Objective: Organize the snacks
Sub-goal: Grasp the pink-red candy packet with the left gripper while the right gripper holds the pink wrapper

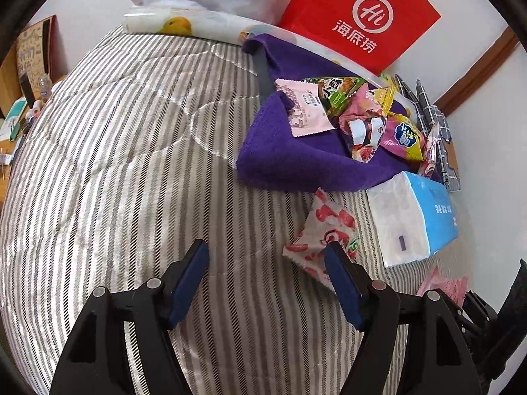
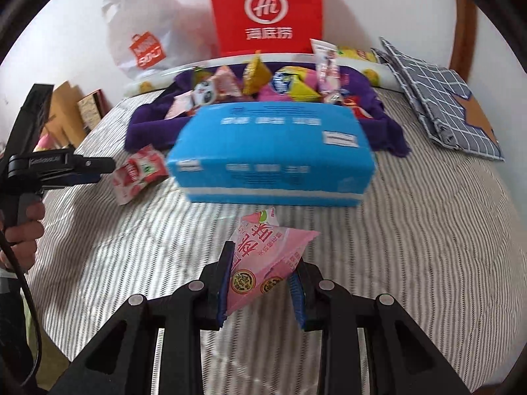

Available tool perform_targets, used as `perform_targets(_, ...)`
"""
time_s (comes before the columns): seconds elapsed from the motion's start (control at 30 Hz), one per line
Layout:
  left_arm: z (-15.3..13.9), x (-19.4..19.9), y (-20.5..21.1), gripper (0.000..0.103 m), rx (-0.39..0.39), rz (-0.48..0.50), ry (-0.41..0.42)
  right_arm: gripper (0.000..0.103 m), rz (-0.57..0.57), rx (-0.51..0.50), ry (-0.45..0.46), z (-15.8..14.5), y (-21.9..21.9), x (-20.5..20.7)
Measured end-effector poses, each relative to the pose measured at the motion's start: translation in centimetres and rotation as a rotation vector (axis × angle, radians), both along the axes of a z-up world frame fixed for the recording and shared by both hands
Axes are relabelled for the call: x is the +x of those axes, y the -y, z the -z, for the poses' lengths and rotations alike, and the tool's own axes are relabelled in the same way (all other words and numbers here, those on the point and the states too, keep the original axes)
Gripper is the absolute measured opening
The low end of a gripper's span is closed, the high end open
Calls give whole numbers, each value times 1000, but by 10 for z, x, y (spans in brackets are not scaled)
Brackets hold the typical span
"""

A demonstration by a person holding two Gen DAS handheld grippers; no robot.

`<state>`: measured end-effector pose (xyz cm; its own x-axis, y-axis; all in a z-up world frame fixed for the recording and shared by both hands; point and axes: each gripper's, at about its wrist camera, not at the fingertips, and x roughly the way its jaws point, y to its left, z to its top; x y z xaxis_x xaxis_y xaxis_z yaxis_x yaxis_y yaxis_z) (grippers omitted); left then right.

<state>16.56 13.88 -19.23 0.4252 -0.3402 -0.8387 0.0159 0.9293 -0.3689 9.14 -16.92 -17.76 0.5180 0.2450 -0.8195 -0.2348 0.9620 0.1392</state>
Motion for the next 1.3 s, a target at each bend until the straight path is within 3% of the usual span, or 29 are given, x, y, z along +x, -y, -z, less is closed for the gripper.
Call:
perform_targets(0.43, 1, 22, 36, 73, 7, 80, 2, 29, 65, -12, 13, -5, 35, 11)
perform_targets(0.73, 2, 18, 68, 72, 177, 128, 49, 29, 149, -8, 14, -11, 60, 21)
perform_targets(0.8, 2, 18, 72, 70, 160, 137, 63, 29, 152, 3, 17, -15, 64, 24)
perform_targets(0.97, 3, 19, 83, 63, 222, 157, 76, 29, 180, 45, 24, -27, 74, 32)
perform_targets(1.13, 5, 17, 89, 62, 277, 177, 95, 28, 174, 10, 17, -23, 70, 35)
perform_targets(1.3, 6, 11, 91, 54, 320, 172, 131, 28, 160, 8, 9, -21, 63, 35)
